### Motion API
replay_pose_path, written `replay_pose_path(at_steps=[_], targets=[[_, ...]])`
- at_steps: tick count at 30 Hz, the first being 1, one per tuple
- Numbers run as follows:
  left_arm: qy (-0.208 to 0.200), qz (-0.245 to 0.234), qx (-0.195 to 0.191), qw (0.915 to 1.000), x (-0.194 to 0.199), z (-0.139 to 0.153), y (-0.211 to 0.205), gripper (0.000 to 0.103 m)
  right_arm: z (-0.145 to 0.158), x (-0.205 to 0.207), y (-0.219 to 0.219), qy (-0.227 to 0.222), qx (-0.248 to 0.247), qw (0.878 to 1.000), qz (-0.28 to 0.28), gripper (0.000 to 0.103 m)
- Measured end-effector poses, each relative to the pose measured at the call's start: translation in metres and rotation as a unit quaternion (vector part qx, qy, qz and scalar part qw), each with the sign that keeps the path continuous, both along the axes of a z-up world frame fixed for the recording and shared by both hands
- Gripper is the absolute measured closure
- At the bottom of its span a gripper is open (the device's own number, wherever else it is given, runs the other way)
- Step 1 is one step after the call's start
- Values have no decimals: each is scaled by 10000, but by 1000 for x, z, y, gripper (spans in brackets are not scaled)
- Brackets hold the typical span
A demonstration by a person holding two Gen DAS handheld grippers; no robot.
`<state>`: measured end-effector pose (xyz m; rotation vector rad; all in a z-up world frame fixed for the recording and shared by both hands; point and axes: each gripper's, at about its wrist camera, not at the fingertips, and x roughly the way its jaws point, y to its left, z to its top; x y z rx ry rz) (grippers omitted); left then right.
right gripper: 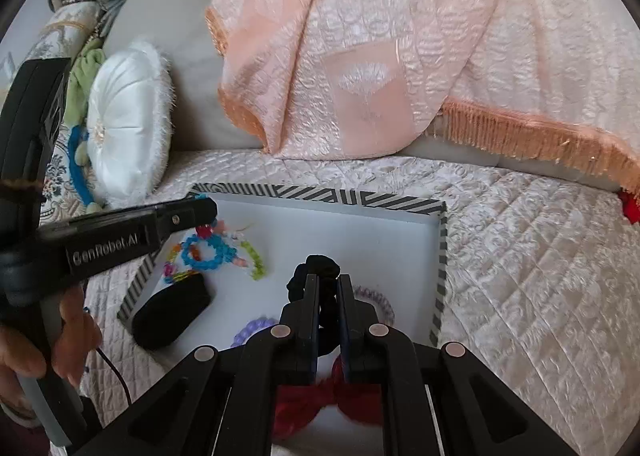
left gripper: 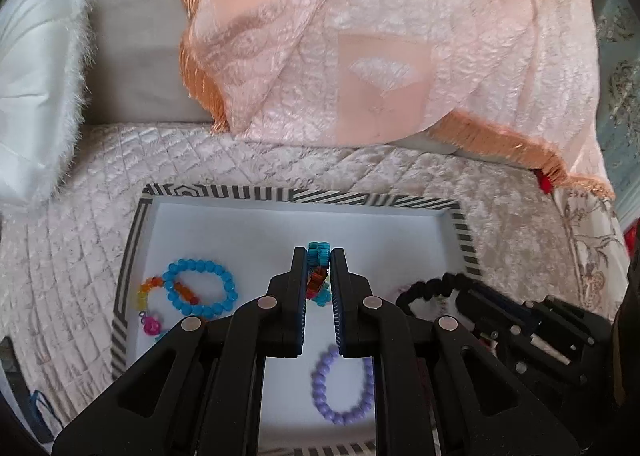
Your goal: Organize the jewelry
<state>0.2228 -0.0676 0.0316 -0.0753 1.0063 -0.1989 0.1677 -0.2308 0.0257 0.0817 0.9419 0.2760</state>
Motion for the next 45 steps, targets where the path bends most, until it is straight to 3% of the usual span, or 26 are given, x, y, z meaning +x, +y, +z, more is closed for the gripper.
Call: replay_pose_path(at_steps=[7,17,18,19,20,21,35,45], targets=[[312,291,102,9990,8,-41,26,93,-28,42,5,277,-118,9995,-83,95],[393,400,189,9982,9,-55,40,90,-58,69,-3,600,-439,9963,-422,95],[379,417,239,9981,8,-55,39,83,-59,70,-4,638,-425,9961,-431,88],[363,435,286,9980,8,-55,39,68,-59,70,-5,648,-421,9960,-440,80],[361,451,290,9979,7,-55,40,62,-58,70,-6,612,-393,9963,-451,64],[363,471,255,9979,6,-55,40,57,-57,70,-7,566,-358,9968,-438,64],[206,548,457,9972,-28,-40,44,57,-19,12,-12,149,-82,9986,-502,64],[-25,526,561,9970,-76,-19,48,57,3,-43,0,-56,-235,9990,-366,64]])
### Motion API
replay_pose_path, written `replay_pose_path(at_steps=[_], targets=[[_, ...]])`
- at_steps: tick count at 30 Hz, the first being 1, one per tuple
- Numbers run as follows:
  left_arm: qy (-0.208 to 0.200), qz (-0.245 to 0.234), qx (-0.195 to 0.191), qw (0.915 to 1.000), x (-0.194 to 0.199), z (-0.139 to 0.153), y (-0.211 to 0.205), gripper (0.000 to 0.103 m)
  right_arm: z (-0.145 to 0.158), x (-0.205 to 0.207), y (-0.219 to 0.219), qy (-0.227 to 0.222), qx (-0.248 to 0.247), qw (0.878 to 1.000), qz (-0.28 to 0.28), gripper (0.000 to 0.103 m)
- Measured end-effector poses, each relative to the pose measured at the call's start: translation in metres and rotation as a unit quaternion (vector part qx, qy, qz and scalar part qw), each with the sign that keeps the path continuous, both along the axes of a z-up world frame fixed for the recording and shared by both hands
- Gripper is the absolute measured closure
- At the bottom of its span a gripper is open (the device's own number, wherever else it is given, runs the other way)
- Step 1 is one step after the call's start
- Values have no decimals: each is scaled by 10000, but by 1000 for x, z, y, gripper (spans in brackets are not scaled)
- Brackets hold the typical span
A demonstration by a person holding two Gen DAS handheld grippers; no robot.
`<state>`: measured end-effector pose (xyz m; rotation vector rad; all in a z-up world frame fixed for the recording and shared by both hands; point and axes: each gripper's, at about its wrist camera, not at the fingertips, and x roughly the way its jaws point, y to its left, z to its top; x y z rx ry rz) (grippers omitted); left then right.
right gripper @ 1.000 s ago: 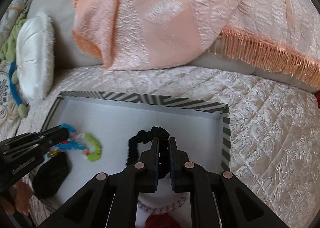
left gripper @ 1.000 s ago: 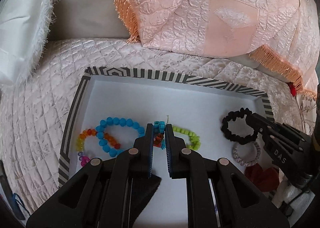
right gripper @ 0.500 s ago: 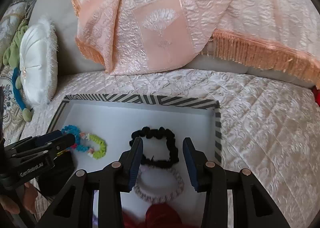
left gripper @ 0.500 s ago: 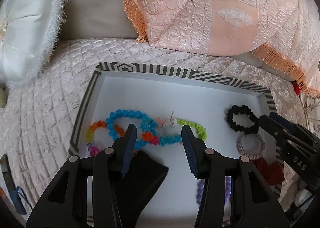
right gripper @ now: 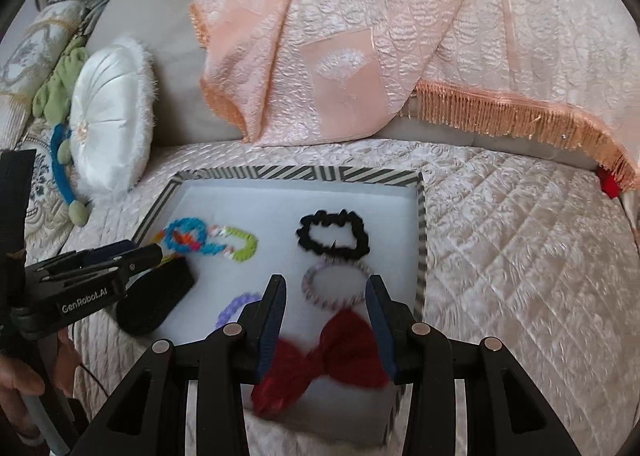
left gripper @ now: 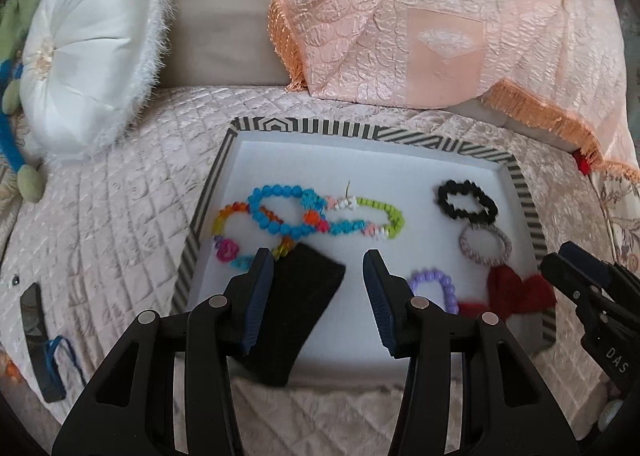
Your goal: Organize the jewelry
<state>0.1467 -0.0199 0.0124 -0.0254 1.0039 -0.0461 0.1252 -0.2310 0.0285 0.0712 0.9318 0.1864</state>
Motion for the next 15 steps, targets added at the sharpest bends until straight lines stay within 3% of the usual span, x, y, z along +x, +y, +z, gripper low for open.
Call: replay_pose_path(at_steps=[15], targets=[[-330,-37,-61,9994,-96,33,6,55,24,-90,18,-208,-108,9997,90,62]])
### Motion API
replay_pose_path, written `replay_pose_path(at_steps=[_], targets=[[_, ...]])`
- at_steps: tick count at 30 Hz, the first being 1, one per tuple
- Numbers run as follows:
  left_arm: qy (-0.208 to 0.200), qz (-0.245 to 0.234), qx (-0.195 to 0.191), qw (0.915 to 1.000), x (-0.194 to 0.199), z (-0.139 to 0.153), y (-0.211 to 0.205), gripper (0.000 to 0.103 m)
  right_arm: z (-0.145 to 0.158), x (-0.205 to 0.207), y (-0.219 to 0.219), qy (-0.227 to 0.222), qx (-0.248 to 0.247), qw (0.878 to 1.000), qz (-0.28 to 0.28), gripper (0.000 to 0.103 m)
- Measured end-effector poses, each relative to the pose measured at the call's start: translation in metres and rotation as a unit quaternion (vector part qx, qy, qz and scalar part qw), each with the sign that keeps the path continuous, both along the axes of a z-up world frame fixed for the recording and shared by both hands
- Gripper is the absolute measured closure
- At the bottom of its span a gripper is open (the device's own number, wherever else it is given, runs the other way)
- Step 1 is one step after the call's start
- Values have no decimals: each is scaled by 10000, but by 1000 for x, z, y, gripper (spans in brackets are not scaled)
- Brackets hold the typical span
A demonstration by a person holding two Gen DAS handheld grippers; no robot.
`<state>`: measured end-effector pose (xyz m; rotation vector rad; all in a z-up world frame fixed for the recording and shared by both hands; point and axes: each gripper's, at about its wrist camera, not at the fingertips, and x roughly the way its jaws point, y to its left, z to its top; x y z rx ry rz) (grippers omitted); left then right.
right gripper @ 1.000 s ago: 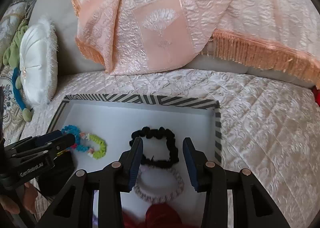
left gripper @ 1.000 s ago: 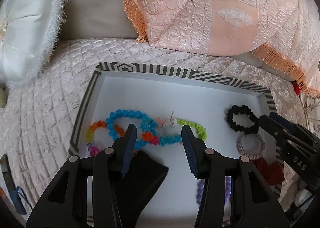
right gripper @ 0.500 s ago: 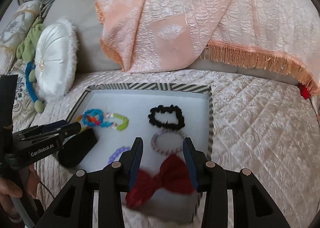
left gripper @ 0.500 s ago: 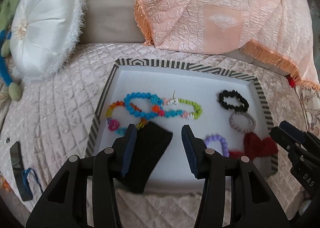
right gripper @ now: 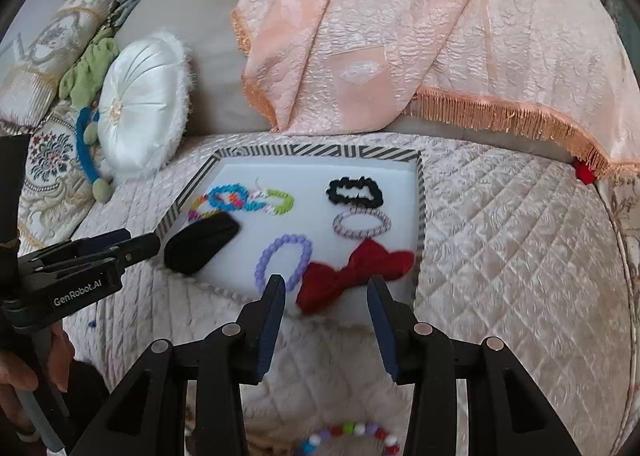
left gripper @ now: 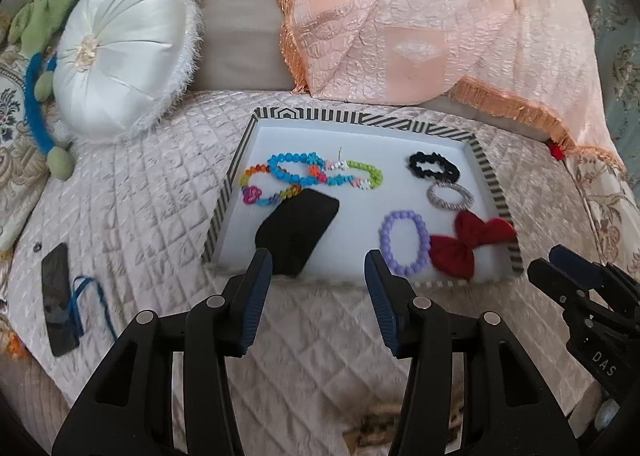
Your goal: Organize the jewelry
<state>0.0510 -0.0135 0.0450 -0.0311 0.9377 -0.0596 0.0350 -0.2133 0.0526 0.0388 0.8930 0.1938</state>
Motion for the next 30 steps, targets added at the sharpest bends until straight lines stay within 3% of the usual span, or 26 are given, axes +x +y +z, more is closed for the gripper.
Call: replay_pose_path(at_steps=[16,30], targets=[[-175,-341,-5,9993,-74,11,-11,46,9,-62,-2,-75,-40,10000,41,55],[-195,-376,9,9991,-97,5,-15,45,12,-84,5,-128,-89,9998,128,51]])
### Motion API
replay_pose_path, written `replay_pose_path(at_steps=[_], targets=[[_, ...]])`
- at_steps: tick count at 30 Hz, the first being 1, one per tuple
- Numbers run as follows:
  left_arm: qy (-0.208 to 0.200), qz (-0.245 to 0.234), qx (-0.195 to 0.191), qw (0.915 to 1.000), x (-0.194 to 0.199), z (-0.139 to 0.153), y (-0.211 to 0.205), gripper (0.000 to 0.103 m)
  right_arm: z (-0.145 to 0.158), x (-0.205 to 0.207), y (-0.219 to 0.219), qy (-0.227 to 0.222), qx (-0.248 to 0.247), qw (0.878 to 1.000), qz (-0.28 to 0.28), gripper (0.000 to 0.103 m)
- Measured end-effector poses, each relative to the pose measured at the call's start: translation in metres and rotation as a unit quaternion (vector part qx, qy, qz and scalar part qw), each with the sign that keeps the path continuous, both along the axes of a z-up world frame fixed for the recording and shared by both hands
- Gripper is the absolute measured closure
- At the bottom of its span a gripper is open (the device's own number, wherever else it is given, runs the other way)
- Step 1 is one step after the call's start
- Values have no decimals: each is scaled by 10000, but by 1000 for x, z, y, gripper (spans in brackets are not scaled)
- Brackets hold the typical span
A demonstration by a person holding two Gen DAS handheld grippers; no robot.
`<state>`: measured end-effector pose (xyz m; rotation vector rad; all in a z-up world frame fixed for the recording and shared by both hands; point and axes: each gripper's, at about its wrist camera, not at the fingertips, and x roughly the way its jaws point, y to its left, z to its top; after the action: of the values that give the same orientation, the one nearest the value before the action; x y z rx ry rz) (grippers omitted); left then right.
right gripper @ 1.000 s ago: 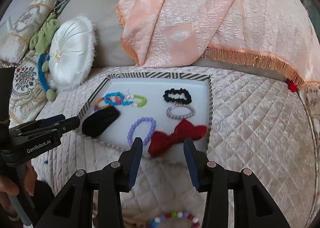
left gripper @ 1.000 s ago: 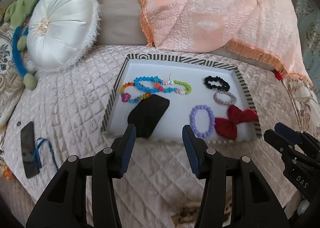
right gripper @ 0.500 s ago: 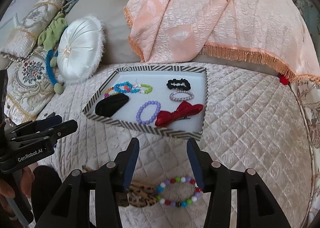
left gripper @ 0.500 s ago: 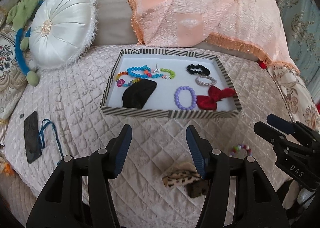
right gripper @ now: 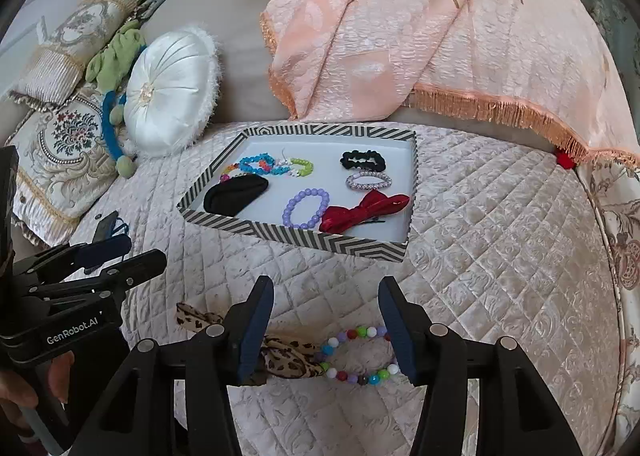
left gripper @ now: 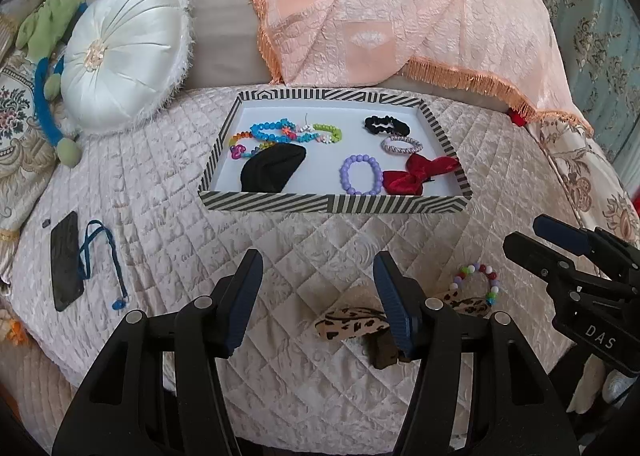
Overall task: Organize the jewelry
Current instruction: 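Grasp the leopard-print bow with the left gripper while the right grasps the round-bead bracelet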
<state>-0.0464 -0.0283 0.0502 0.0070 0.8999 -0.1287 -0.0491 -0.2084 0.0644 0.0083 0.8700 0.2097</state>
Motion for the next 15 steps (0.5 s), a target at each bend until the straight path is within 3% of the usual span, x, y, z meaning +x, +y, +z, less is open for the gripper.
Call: replay_pose_path(at_steps=[11,15], targets=[[357,-145,-433,9983,-4,-9,7,40,-2,-10,-16,58,27,9999,-110,49],[547,-451,-663,9953,-5,-15,2,33,-12,-11,-30,191,70,9996,-192,49]])
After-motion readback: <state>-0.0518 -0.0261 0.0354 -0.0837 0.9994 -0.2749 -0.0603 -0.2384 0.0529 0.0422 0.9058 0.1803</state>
